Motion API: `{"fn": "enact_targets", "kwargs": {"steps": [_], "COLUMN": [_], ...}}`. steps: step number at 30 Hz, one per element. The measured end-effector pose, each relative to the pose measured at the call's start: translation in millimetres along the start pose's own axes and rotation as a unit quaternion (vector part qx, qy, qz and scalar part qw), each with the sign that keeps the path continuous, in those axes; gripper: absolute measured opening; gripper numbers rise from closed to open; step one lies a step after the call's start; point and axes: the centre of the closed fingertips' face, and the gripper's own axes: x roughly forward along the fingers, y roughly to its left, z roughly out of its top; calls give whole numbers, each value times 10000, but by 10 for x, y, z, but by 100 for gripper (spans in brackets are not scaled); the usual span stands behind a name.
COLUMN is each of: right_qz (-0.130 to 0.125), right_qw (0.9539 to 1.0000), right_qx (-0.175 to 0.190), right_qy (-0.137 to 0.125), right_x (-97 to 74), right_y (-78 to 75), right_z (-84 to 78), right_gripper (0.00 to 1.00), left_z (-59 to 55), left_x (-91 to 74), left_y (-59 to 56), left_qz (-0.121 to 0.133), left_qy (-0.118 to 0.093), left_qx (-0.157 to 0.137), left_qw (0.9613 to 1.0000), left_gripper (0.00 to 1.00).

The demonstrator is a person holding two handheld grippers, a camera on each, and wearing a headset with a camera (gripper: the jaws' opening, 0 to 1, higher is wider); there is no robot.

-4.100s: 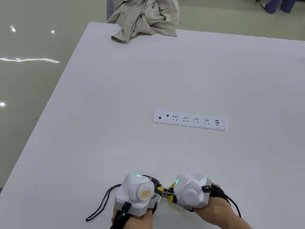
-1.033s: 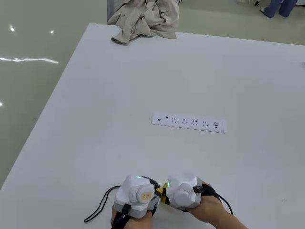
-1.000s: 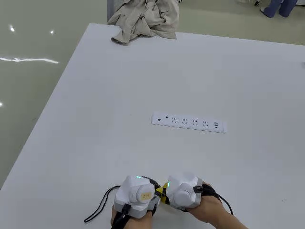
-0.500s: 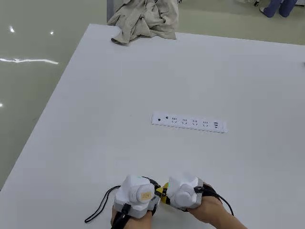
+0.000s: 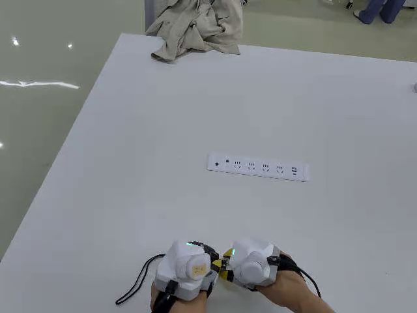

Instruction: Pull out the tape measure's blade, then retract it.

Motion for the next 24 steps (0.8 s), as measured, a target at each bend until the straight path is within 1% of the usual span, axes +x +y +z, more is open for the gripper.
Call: {"fn": "enact_targets", "kwargs": {"steps": [2,6,9,13,17,18,24], "right_qz": [-20,-56,-107,-198,-258,-270,-387], "right_qw": [10000,9998,9995,9984,9973,9964,9928], "right_qx": [50,168,272,479,626,741,1033], "right_qy": [-6,-44,-107,-242,-286,-312,-456], "right_x": [-6,-12,-24,-52,-73,-80,-141], "right_y": [1,16,12,-17,-29,-30,-50], "right_z": [-11,-21,-9,31,44,45,66], "right_gripper": [23,25,25,27,30,31,34], "left_z": [-46,-91,-96,-88,-84,-78,-55], "left_x": [-7,-20,-27,-51,-62,-71,-99], "left_y": [2,-8,-14,11,30,25,50], "left_qz": [-20,-57,-80,-63,-61,-79,-86], "left_qy": [63,34,5,-44,-70,-72,-137], "left_qx": [-43,-76,-58,-47,-27,-25,31], "left_qw": [10000,9999,10000,10000,10000,9999,9999], "left_gripper": [59,65,65,67,69,69,71]}}
